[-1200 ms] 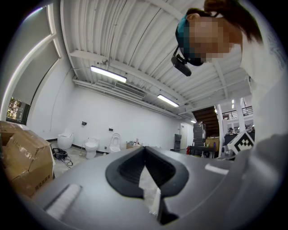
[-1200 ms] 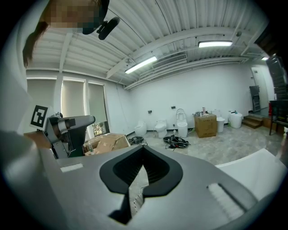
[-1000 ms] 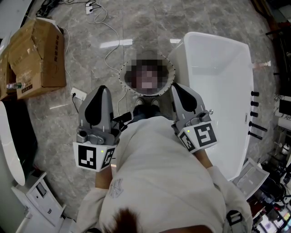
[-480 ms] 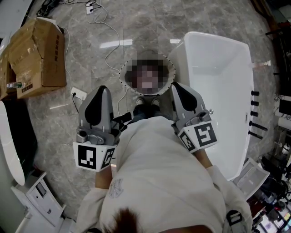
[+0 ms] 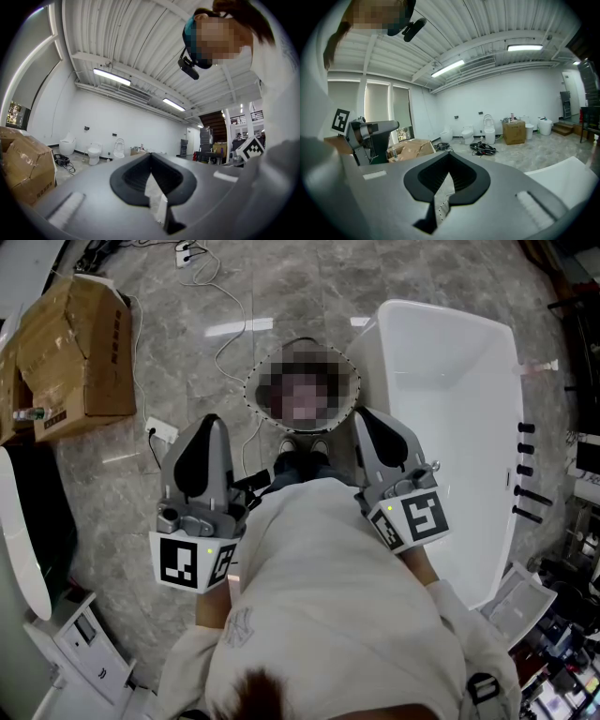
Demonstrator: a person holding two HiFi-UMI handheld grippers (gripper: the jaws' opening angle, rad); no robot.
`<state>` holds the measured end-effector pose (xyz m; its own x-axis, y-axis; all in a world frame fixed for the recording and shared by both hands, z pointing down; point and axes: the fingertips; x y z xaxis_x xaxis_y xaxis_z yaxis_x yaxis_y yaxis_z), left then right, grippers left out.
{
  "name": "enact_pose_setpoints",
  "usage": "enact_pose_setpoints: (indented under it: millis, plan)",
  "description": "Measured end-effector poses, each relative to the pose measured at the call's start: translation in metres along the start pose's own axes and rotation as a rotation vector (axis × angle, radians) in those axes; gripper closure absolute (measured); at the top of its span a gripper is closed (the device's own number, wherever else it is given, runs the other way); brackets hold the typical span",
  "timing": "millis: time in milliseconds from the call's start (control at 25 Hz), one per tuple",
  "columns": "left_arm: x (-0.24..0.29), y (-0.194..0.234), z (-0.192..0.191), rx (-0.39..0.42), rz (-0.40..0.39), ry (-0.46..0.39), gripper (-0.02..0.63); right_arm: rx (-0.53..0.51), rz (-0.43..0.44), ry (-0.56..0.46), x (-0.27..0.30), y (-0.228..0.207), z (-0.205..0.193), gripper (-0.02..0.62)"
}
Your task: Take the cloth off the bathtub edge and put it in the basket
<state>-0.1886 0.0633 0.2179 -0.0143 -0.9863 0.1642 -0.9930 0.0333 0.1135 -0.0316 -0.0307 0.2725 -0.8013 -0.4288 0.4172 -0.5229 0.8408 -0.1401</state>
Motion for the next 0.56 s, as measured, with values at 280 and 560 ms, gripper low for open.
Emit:
enact_pose_setpoints:
  millis: [280, 560]
  plan:
    - [-0.004, -0.01, 0.0, 0.007, 0.005, 0.0, 0.594, 0.003, -0.002, -0.006, -0.01, -0.006, -0.003, 0.597]
    - [-0.006, -0.023, 0.0, 0.005, 0.017, -0.003, 0.592, 0.001, 0.0, -0.005, -0.023, -0.014, -0.008, 0.597]
Point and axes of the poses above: the fingertips, and each gripper's own axes: x forward along the fingers, y to its left, z out of its top, and after that the axes turned 12 degrees about y, right-handed
